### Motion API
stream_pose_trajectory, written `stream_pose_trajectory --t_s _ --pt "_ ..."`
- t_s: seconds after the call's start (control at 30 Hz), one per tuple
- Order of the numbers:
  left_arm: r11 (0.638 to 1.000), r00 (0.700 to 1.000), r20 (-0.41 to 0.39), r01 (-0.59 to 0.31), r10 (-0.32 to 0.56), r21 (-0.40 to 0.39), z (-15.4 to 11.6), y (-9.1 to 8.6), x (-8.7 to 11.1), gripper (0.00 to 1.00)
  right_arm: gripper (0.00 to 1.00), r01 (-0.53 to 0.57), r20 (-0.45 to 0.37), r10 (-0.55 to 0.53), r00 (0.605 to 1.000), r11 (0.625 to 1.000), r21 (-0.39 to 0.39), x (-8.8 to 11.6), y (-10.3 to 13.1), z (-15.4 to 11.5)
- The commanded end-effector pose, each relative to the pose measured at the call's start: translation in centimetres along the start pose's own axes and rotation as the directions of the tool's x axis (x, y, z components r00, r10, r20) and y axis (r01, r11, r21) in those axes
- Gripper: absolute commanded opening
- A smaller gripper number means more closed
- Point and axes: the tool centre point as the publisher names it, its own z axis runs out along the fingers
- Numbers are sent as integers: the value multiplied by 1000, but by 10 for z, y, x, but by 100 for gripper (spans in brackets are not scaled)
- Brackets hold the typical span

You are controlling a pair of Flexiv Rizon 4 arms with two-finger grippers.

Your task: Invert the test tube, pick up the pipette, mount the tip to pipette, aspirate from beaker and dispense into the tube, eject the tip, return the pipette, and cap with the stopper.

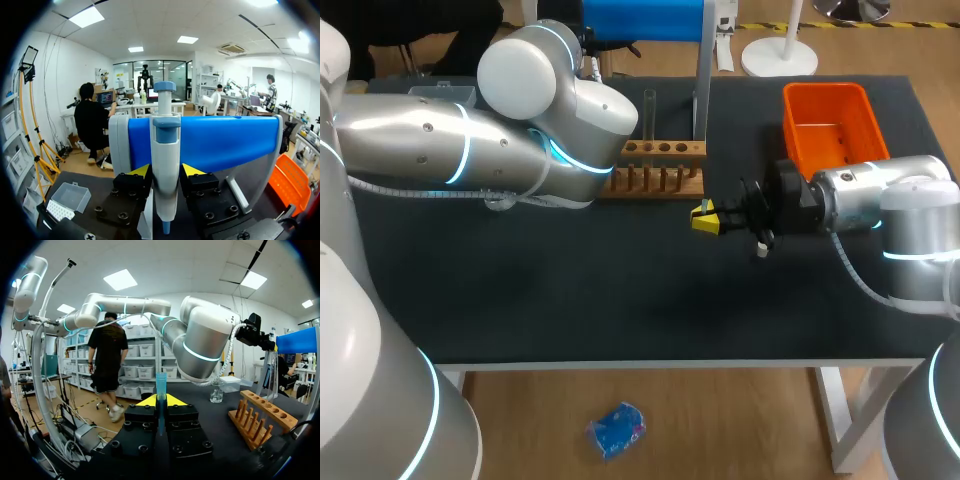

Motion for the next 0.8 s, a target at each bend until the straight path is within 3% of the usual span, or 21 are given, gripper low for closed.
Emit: stream_pose_trajectory --t_s 0.03,0.17,0.23,0.27,0.3,0.6,0.8 --pt "1000 1000 2 1 -1 7 4 2 1 31 0 0 1 0 1000 1000 2 0 0 0" --pt "1000 1000 2 0 0 5 4 2 1 29 0 0 1 0 1000 1000 2 0 0 0" --pt "1000 1000 4 -1 1 4 4 2 1 20 0 0 1 0 1000 1000 2 0 0 0" --pt "1000 1000 4 -2 2 4 3 2 1 5 0 0 1 0 1000 1000 2 0 0 0" --pt "1000 1000 7 -2 2 4 3 2 1 0 0 0 1 0 1000 1000 2 0 0 0" --pt "1000 1000 9 -3 3 10 -2 -2 0 0 0 0 1 0 1000 1000 2 0 0 0" --pt "1000 1000 11 -13 13 27 -7 -15 1 0 0 0 1 0 1000 1000 2 0 0 0"
